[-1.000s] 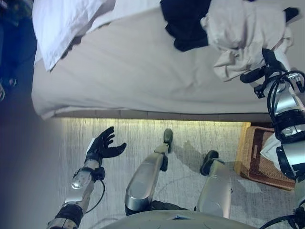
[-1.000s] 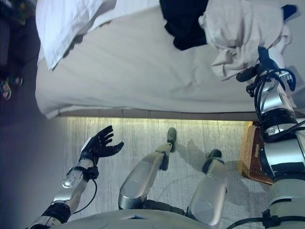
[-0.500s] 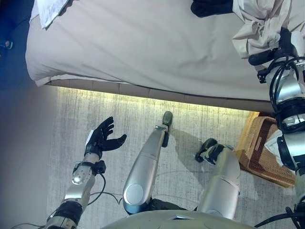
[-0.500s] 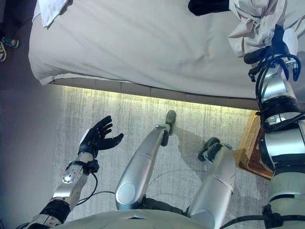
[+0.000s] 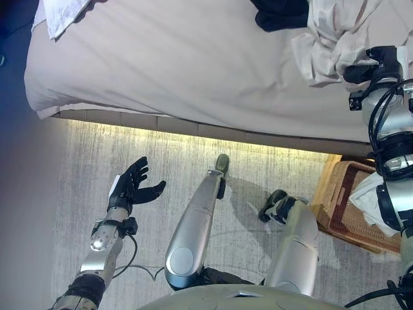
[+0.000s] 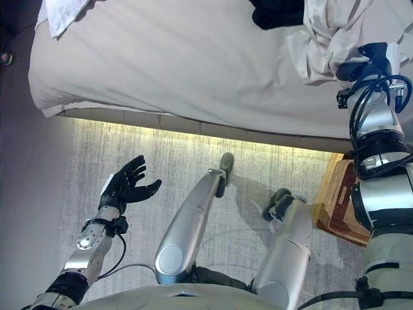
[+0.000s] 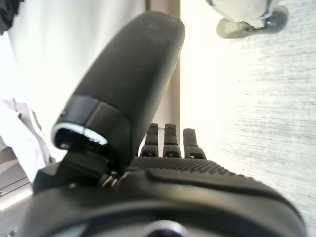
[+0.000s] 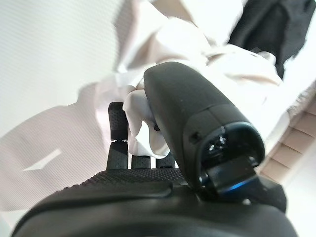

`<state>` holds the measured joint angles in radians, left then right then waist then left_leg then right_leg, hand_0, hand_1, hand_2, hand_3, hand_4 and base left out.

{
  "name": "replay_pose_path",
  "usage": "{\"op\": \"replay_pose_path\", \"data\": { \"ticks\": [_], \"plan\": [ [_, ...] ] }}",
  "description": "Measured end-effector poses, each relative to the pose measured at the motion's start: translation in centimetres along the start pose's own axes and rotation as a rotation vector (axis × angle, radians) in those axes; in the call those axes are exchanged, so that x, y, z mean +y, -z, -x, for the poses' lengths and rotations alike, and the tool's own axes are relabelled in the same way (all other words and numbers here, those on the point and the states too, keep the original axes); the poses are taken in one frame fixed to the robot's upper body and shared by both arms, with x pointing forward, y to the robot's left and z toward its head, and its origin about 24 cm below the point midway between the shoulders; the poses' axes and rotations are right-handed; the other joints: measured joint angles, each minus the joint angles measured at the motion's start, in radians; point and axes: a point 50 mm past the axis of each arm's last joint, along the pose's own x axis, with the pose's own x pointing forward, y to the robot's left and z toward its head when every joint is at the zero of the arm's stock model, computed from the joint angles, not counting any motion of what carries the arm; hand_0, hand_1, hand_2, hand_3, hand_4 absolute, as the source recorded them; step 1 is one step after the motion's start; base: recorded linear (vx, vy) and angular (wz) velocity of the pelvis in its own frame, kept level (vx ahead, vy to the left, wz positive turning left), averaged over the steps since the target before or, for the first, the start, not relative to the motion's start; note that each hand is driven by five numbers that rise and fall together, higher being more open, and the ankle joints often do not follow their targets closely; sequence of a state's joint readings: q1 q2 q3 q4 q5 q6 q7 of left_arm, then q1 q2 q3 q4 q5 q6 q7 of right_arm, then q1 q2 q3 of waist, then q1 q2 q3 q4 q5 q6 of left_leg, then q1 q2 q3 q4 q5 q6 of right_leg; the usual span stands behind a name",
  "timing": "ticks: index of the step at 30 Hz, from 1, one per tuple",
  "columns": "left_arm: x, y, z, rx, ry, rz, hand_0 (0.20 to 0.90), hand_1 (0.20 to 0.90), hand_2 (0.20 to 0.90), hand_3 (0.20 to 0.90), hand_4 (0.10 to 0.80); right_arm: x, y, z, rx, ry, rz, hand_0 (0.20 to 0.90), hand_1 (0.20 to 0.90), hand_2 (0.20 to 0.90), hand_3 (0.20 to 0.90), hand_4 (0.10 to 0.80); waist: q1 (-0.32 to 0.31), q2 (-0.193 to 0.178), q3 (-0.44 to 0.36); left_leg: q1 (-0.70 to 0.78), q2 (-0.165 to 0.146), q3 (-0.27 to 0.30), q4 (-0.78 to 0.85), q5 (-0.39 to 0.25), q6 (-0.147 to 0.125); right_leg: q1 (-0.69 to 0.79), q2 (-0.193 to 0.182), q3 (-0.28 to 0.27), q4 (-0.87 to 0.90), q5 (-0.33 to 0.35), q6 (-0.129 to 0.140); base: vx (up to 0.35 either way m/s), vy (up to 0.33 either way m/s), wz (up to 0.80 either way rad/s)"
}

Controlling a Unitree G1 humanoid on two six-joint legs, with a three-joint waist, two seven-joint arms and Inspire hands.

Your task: Pick up the clothes from the bed and place them into the basket

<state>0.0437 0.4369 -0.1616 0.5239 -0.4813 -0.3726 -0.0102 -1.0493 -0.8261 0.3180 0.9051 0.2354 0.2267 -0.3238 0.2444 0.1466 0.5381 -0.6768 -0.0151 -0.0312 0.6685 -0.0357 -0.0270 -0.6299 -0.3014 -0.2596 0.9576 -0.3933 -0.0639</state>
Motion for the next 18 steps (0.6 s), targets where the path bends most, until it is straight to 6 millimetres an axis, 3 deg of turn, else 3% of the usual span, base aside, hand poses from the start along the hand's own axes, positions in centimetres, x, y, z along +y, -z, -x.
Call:
{"op": "replay_pose_path", "data": {
  "ticks": [10,13,18],
  "plan": [
    [0.1,0.1,0.0,0.004,0.013,-0.002,0.9,0.9,0.9,0.9,0.8,-0.7,2.3,-0.2,0.071,-0.045,0.015,0.3,0.3,0.3,0.2,0.1,-0.002,-0.013,0.007,0.287,0.015,0.025,-0.176,0.008,0.004,0.28,0.028,-0.008,-0.208,0.057,0.044,0.029,0.031,-0.11],
    [-0.1,-0.3,-0.4,-0.012,0.017,-0.003,0.9,0.9,0.9,0.9,0.8,-2.1,2.1,-0.5,0.058,-0.022,-0.037,0.3,0.3,0.3,0.2,0.1,-0.008,-0.02,0.005,0.359,0.016,0.031,-0.276,0.039,0.003,0.342,0.035,-0.023,-0.294,0.09,0.045,0.042,0.035,-0.06],
    [0.5,-0.7,-0.4,-0.018,0.024,-0.101,0.9,0.9,0.9,0.9,0.8,-3.2,1.8,-0.7,0.049,-0.054,-0.107,0.3,0.3,0.3,0.2,0.1,-0.023,-0.045,-0.004,0.511,0.029,0.067,-0.427,0.079,0.008,0.472,0.068,-0.013,-0.443,0.141,0.081,0.099,0.044,-0.15]
  ]
}}
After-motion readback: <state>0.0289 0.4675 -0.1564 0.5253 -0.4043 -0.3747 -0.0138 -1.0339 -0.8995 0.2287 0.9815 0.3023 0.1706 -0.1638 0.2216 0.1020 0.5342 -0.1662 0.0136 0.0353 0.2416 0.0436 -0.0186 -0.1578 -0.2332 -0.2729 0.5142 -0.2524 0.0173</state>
